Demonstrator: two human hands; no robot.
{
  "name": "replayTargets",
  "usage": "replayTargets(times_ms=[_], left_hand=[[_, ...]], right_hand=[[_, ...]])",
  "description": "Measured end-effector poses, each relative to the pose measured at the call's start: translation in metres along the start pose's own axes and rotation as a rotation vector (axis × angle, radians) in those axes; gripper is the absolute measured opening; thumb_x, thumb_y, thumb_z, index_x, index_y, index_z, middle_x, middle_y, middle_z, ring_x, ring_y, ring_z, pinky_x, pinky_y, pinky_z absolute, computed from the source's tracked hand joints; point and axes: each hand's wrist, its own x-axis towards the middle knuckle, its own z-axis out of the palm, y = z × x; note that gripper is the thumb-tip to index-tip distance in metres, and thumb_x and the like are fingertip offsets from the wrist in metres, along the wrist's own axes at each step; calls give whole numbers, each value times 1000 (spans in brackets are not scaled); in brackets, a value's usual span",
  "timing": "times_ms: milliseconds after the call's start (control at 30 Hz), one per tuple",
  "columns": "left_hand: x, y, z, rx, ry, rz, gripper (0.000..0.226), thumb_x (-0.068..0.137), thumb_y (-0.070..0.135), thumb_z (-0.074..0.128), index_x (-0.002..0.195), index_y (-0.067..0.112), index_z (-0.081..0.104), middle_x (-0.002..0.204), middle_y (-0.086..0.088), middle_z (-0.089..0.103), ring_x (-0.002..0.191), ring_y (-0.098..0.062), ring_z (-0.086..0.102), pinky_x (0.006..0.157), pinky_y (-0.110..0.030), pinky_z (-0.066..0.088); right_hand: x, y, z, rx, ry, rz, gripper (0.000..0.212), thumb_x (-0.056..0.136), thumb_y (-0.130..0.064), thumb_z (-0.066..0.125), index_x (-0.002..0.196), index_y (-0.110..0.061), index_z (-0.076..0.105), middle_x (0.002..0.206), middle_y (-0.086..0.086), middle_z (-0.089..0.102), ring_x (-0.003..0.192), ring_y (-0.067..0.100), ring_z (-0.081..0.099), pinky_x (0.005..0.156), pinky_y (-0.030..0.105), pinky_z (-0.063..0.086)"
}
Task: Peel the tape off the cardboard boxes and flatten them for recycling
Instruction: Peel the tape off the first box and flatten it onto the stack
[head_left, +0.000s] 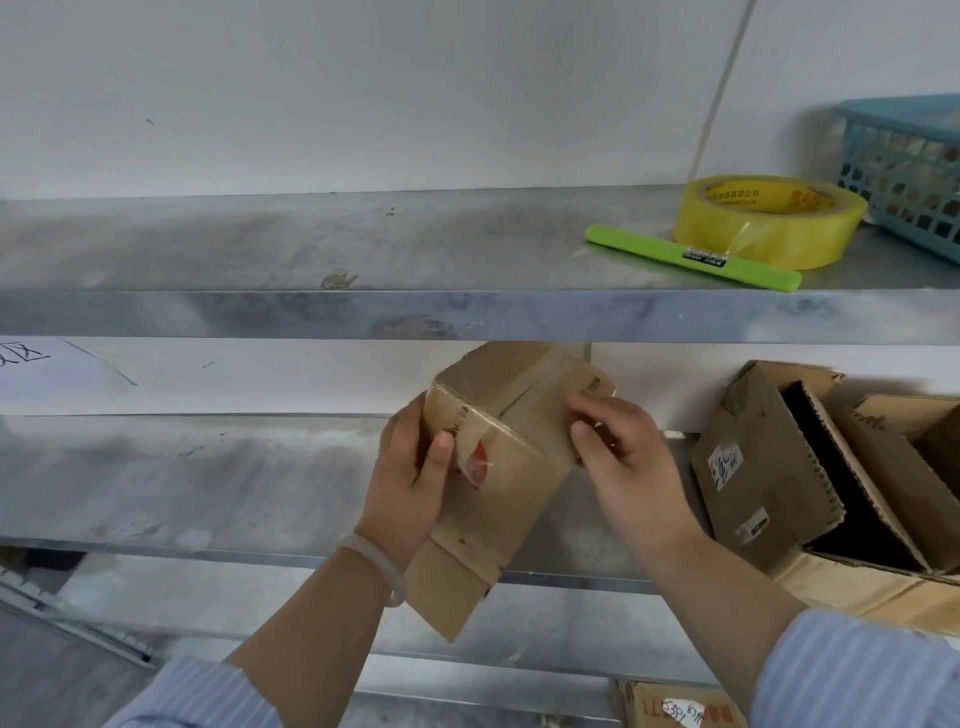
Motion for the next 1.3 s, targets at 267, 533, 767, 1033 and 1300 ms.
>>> replayTargets(times_ms=[267, 533, 767, 1033, 1300], left_hand=[[8, 15, -6, -329, 76, -327, 92, 68, 70, 63, 147, 41, 27, 147, 8, 41, 132, -15, 44, 111, -45, 37], [10, 2, -15, -390, -30, -399, 55, 99, 36, 47, 148, 47, 24, 137, 25, 44, 115, 5, 49, 87, -14, 42], [35, 12, -8, -367, -22, -424, 42, 99, 31, 46, 140, 42, 44, 113, 32, 54, 99, 9, 53, 78, -12, 43], [34, 4, 9, -414, -278, -510, 70, 80, 78, 44, 142, 45, 41, 133, 11, 59, 121, -12, 56, 110, -41, 40], [27, 1, 8, -490, -234, -526, 49, 90, 65, 42, 126, 38, 61, 121, 5, 68, 115, -17, 62, 105, -45, 44]], right_hand=[[-3, 2, 16, -148, -184, -215, 35, 93, -15, 61, 115, -42, 64, 120, -28, 55, 114, -6, 50, 91, 7, 39], [33, 16, -8, -61, -159, 356, 53, 94, -47, 52, 144, -41, 37, 142, -16, 45, 130, 8, 44, 100, 26, 39], [27, 2, -4, 3, -46, 233, 33, 94, -35, 50, 115, -61, 52, 104, -31, 62, 95, -8, 59, 74, 12, 48], [38, 21, -22, -4, -47, 428, 51, 97, -44, 49, 144, -49, 31, 109, -25, 54, 90, -2, 53, 65, 16, 37], [50, 34, -20, 253, -155, 595, 28, 97, -42, 49, 121, -42, 62, 110, -8, 72, 106, 17, 66, 101, 42, 46]])
